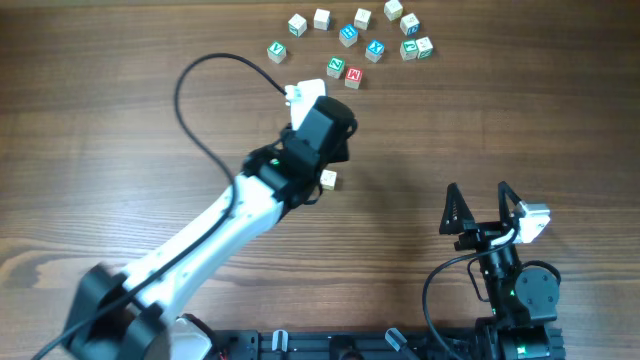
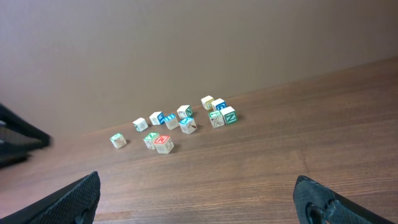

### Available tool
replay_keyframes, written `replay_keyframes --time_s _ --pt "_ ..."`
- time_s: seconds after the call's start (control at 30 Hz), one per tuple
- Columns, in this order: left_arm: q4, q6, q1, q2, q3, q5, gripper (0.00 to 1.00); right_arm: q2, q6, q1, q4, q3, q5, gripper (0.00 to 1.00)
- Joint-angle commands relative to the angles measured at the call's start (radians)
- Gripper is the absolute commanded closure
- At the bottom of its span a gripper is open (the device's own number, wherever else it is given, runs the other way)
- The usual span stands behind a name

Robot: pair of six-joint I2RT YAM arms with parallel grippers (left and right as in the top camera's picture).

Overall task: Form a horizontal line
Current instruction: 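Place the second block right of the first block with the left gripper, then reach the right gripper into the cluster and grasp the blue X block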

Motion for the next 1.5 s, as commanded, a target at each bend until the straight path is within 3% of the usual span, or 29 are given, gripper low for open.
replay_keyframes --time_s 0.0,0.17,0.2,0.23,0.27,0.4,0.5,0.53,0.6,0.63,0.7,0.93,1.23,1.47 --pt "-0.098 0.040 0.050 -0.143 0.015 -0.109 0.44 -0.004 0.004 0.004 0.002 0.000 0.003 0.00" --pt "-0.235 0.040 0.150 -0.307 0.015 -0.157 0.18 -0.004 0.004 0.004 0.002 0.000 0.003 0.00" --pt "-0.252 0.040 0.168 -0.322 0.015 -0.157 0.05 -0.004 0.005 0.004 0.002 0.000 0.003 0.01" --pt "-0.272 0.040 0.185 -0.333 0.015 -0.157 0.00 -0.004 0.006 0.004 0.005 0.000 0.004 0.00" --pt "-0.291 0.040 0.197 -0.336 0.015 -0.157 0.00 -0.004 0.040 0.004 0.011 0.000 -0.002 0.00" --pt "-0.376 0.040 0.213 -0.328 0.015 -0.156 0.00 0.001 0.434 0.004 0.014 -0.001 -0.133 0.00" --pt "-0.418 0.040 0.213 -0.323 0.015 -0.152 0.00 0.001 0.560 0.004 0.014 0.000 -0.082 0.00" --pt "-0.425 0.040 0.213 -0.323 0.015 -0.148 0.00 0.001 0.678 0.004 0.008 0.000 -0.053 0.00" --pt "-0.426 0.040 0.213 -0.323 0.015 -0.148 0.00 0.002 0.781 0.004 0.015 0.000 -0.103 0.00" --pt "-0.425 0.040 0.213 -0.323 0.015 -0.148 0.00 0.002 0.753 0.004 0.015 0.000 -0.122 0.00" --pt "-0.425 0.040 0.213 -0.323 0.015 -0.148 0.00 0.002 0.566 0.004 0.023 0.000 -0.210 0.00" --pt "-0.425 0.040 0.213 -0.323 0.015 -0.148 0.00 0.079 0.438 0.004 -0.022 0.099 -0.214 0.01" --pt "-0.425 0.040 0.213 -0.323 0.015 -0.148 0.00 0.511 0.306 0.004 -0.134 0.416 -0.214 0.00" --pt "-0.425 0.040 0.213 -0.323 0.015 -0.148 0.00 0.955 0.233 0.004 -0.507 0.893 -0.257 0.01"
